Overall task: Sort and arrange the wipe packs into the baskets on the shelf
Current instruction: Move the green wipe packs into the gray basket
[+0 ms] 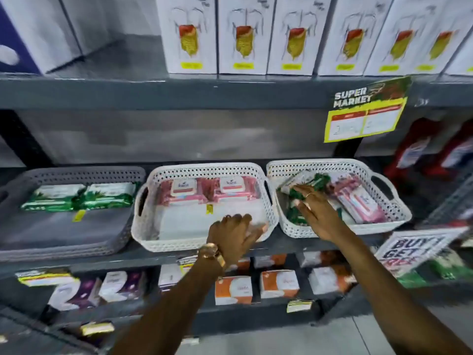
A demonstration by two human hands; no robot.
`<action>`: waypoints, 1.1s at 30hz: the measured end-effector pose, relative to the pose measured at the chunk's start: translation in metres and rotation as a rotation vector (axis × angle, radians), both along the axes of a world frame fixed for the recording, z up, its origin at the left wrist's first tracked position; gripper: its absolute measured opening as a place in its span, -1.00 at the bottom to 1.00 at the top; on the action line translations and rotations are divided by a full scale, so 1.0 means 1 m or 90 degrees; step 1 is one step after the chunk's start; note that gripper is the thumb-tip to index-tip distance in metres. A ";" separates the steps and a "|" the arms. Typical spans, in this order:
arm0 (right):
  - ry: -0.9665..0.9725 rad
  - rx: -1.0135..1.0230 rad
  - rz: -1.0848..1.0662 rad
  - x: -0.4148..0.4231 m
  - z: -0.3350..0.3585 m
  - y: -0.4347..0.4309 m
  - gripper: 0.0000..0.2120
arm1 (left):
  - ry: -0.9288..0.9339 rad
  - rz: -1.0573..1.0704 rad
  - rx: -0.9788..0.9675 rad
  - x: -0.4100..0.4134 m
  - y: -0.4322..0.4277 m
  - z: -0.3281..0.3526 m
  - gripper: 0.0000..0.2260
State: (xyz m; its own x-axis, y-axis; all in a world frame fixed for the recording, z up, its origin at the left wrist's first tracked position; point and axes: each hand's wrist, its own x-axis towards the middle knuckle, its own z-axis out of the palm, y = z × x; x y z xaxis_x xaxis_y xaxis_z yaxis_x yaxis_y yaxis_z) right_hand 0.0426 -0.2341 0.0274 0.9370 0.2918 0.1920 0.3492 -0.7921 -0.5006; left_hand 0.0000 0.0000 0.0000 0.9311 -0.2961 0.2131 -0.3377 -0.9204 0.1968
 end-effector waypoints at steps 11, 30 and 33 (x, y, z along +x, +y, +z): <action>0.158 -0.315 0.035 0.117 0.021 -0.035 -0.25 | -0.186 0.095 0.026 0.001 -0.005 -0.026 -0.48; 0.179 -0.366 0.131 0.163 0.032 -0.027 -0.19 | -0.204 0.066 -0.014 -0.001 -0.002 -0.018 -0.45; 0.158 -0.297 0.079 0.162 0.040 -0.035 -0.04 | -0.185 0.049 0.002 -0.001 0.003 -0.015 -0.44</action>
